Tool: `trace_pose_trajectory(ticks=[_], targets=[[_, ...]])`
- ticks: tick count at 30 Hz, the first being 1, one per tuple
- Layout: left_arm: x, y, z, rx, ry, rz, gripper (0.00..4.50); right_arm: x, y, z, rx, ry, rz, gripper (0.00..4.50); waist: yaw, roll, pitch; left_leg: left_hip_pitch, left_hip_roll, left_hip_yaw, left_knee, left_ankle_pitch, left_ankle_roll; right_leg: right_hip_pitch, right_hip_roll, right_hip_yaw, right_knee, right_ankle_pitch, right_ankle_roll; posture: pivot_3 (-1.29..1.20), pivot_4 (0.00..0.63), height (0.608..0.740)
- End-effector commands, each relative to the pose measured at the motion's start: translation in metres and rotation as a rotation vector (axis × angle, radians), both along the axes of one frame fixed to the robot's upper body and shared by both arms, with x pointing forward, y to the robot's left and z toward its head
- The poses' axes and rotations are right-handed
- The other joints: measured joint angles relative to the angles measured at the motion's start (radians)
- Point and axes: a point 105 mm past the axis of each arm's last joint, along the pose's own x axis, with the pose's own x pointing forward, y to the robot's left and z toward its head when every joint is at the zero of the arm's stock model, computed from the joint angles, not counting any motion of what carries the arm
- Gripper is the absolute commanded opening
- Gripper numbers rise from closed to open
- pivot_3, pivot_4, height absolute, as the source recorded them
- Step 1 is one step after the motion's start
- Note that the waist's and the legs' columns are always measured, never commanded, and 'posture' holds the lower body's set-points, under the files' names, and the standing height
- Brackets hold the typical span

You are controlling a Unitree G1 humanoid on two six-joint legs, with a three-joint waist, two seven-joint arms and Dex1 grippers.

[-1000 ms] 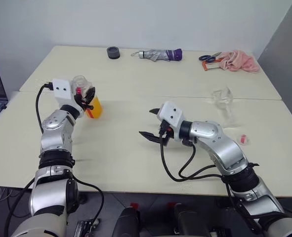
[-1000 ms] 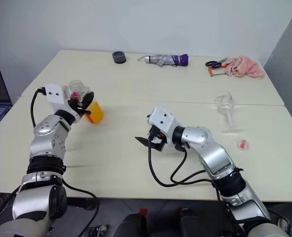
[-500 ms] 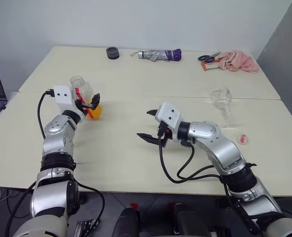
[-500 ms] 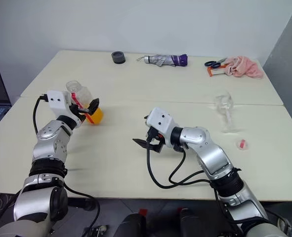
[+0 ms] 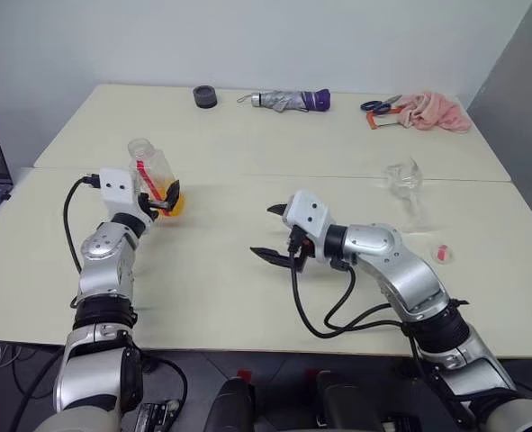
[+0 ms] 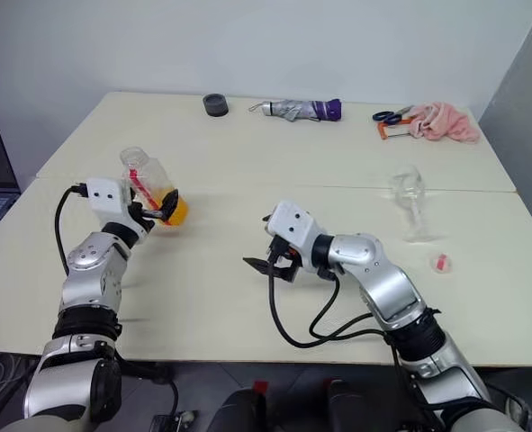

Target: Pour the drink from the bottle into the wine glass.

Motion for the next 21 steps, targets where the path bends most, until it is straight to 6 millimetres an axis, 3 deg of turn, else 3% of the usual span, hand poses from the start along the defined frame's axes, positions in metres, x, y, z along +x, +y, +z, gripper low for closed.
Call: trace_pose_trajectory(ticks=[1, 8, 14, 19, 21], targets=[[-0.008, 0.001, 0.008, 0.030, -0.053, 0.019, 4.48, -0.006, 0.000, 0.010, 0.016, -0.045, 0.011, 4.50, 0.000, 0.000, 0.000, 0.000, 0.000, 0.000, 0.000, 0.000, 0.000, 0.000, 0.000, 0.000, 0.000, 0.000, 0.000, 0.00, 0.150, 0.740], [-0.030, 0.001, -0.002, 0.038, -0.037, 0.025, 4.48, -0.011, -0.010, 0.005, 0.022, -0.032, -0.026, 4.50, 0.000, 0.000, 0.000, 0.000, 0.001, -0.001, 0.000, 0.000, 0.000, 0.000, 0.000, 0.000, 0.000, 0.000, 0.000, 0.00, 0.150, 0.740], [-0.056, -0.013, -0.010, 0.089, -0.017, -0.050, 4.48, -0.017, -0.035, 0.006, 0.053, 0.006, -0.101, 4.50, 0.000, 0.000, 0.000, 0.000, 0.002, -0.001, 0.000, 0.000, 0.000, 0.001, -0.001, 0.000, -0.001, 0.000, 0.000, 0.00, 0.150, 0.740], [-0.076, -0.046, -0.019, 0.085, 0.027, -0.220, 4.48, -0.013, -0.070, 0.025, 0.167, 0.050, -0.248, 4.50, 0.001, 0.000, 0.000, 0.000, 0.001, -0.001, -0.001, 0.000, 0.000, 0.001, -0.001, 0.000, -0.001, 0.000, 0.000, 0.00, 0.150, 0.740], [-0.083, -0.067, -0.020, 0.090, 0.036, -0.333, 4.48, -0.002, -0.091, 0.035, 0.207, 0.052, -0.350, 4.50, 0.001, 0.000, 0.000, 0.001, 0.001, -0.001, -0.001, 0.000, 0.000, 0.002, -0.001, 0.000, -0.001, 0.000, 0.000, 0.00, 0.150, 0.740]])
